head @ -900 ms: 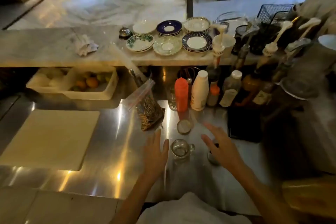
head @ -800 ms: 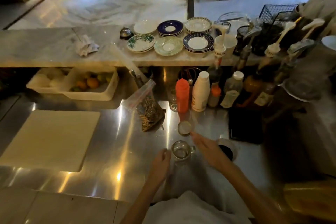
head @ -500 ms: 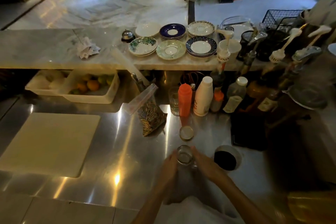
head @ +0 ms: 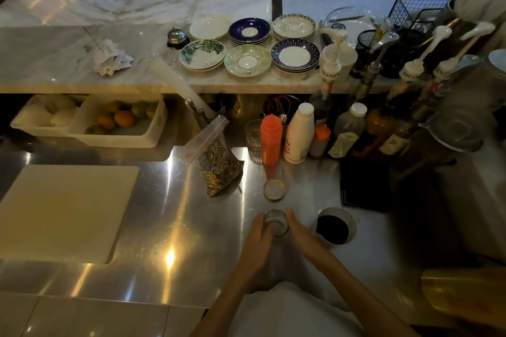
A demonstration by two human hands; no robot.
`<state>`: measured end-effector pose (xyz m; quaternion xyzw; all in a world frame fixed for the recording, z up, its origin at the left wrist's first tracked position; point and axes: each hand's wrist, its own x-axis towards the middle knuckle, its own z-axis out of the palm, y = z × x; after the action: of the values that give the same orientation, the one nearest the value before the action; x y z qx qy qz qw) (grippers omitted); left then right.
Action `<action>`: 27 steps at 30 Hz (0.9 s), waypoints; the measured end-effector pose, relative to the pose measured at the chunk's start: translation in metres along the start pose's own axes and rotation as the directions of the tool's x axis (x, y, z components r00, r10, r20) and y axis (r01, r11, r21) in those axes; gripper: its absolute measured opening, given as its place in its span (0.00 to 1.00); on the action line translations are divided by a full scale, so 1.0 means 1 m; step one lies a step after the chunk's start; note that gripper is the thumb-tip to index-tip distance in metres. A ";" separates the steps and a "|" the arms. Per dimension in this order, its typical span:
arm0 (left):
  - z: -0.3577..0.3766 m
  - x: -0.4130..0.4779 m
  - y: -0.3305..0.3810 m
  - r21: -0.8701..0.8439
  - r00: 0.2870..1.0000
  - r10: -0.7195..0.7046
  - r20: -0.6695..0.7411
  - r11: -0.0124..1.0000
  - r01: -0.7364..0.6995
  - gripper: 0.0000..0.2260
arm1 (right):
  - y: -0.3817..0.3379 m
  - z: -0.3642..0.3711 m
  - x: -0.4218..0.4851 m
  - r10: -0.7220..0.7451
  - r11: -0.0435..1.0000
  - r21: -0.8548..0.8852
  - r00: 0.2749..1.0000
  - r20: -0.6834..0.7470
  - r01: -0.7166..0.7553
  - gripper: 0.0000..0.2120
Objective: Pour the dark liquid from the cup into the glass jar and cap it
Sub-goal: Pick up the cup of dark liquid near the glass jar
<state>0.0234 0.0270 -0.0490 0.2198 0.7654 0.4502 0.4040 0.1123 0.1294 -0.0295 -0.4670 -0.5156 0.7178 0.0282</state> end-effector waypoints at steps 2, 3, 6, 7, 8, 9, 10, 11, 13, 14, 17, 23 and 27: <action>-0.006 0.008 -0.001 0.065 0.999 -0.026 0.026 0.998 0.025 0.16 | 0.005 0.001 -0.006 0.012 1.000 0.012 0.998 0.059 -0.013 0.17; -0.007 0.012 -0.004 0.113 0.998 -0.044 0.047 0.993 0.038 0.20 | 0.006 0.001 -0.008 0.018 1.000 0.013 0.996 0.083 -0.019 0.18; -0.002 0.012 0.003 0.331 1.000 0.024 0.015 0.943 -0.028 0.27 | 0.004 -0.009 -0.019 -0.042 0.987 -0.151 0.992 0.116 0.059 0.22; 0.003 0.008 0.010 0.404 0.990 0.142 -0.019 0.907 -0.122 0.29 | 0.003 -0.017 -0.022 -0.114 0.957 -0.256 0.989 0.091 0.134 0.22; 0.010 0.003 0.017 0.454 0.963 0.269 -0.006 0.859 -0.237 0.30 | 0.000 -0.029 -0.025 -0.206 0.926 -0.316 0.978 0.039 0.208 0.22; 0.019 -0.001 0.022 0.474 0.929 0.366 0.056 0.809 -0.347 0.31 | -0.002 -0.043 -0.028 -0.294 0.899 -0.351 0.955 -0.036 0.264 0.20; 0.030 -0.003 0.026 0.460 0.899 0.414 0.144 0.776 -0.431 0.32 | -0.001 -0.059 -0.029 -0.364 0.873 -0.391 0.923 -0.126 0.291 0.19; 0.044 -0.005 0.028 0.412 0.888 0.396 0.233 0.787 -0.459 0.33 | 0.001 -0.074 -0.029 -0.402 0.857 -0.429 0.891 -0.212 0.285 0.18; 0.072 -0.003 0.029 0.273 0.905 0.257 0.338 0.894 -0.356 0.38 | 0.007 -0.104 -0.025 -0.346 0.894 -0.405 0.869 -0.353 0.192 0.19; 0.083 0.001 0.028 0.218 0.919 0.186 0.347 0.937 -0.272 0.42 | 0.011 -0.117 -0.021 -0.267 0.936 -0.324 0.877 -0.400 0.136 0.20; 0.102 0.015 0.023 0.095 0.937 0.081 0.340 0.988 -0.120 0.51 | 0.028 -0.133 -0.011 -0.057 0.997 -0.064 0.917 -0.396 0.034 0.25; 0.097 0.037 0.013 0.008 0.946 0.199 0.254 0.978 -0.208 0.36 | 0.032 -0.134 -0.002 -0.036 0.995 -0.103 0.956 -0.290 0.006 0.23; 0.104 0.037 0.015 -0.015 0.944 0.201 0.260 0.979 -0.204 0.37 | 0.030 -0.140 -0.008 -0.131 0.987 -0.128 0.948 -0.289 0.098 0.22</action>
<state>0.0863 0.1138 -0.0791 0.3570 0.6820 0.4517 0.4511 0.2281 0.2115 -0.0522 -0.5396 -0.5711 0.6068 0.1207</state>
